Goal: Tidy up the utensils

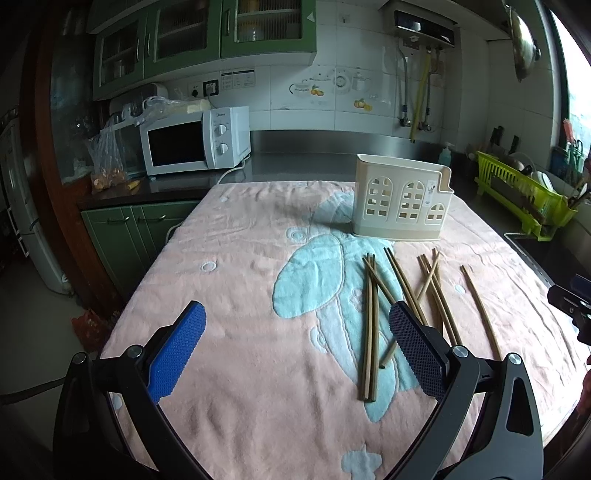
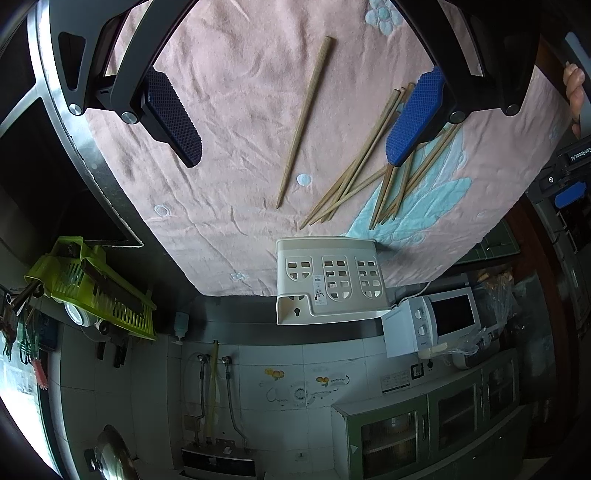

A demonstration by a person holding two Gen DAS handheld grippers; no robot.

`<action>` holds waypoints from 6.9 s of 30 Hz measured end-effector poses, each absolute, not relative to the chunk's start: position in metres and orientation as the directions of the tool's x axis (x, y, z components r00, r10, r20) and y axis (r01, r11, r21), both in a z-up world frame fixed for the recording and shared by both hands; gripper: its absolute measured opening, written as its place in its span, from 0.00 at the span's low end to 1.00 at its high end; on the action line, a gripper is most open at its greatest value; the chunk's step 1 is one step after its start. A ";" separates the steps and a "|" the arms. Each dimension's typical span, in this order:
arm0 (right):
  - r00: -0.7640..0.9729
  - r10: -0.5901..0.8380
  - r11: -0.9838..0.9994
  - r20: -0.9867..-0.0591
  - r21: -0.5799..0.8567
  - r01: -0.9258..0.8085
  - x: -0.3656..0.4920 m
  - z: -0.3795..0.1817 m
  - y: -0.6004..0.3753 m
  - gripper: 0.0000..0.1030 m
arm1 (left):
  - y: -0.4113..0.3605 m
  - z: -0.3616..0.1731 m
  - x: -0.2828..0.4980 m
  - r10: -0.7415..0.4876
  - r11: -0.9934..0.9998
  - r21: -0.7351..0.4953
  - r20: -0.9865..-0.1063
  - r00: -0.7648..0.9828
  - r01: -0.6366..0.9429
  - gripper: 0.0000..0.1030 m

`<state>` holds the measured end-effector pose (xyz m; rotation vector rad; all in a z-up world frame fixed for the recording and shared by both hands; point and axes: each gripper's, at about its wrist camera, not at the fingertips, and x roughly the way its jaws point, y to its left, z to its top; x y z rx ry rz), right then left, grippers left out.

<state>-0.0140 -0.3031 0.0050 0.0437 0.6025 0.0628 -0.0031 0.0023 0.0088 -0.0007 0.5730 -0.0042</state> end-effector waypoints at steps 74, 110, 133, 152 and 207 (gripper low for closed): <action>0.838 0.082 0.996 -0.539 0.068 -0.054 -0.017 0.008 -0.303 0.94 | 0.006 0.010 -0.003 -0.029 1.000 -0.023 -0.519 0.855 0.020 0.95; 0.778 0.114 0.993 -0.618 0.085 -0.078 -0.004 -0.045 -0.298 0.93 | -0.030 -0.095 0.022 -0.210 0.972 -0.084 -0.738 0.641 0.221 0.30; 0.732 0.142 0.990 -0.666 0.114 -0.089 0.010 -0.059 -0.297 0.78 | -0.050 -0.099 0.054 -0.152 0.975 -0.013 -0.771 0.618 0.223 0.16; 0.653 0.177 0.982 -0.736 0.177 -0.067 0.009 -0.092 -0.287 0.32 | -0.044 -0.098 0.066 -0.200 0.972 -0.081 -0.784 0.588 0.221 0.09; 0.857 0.184 0.982 -0.480 0.122 -0.143 0.075 0.057 -0.327 0.06 | -0.047 0.034 0.115 -0.339 0.938 -0.130 -0.529 0.778 0.320 0.05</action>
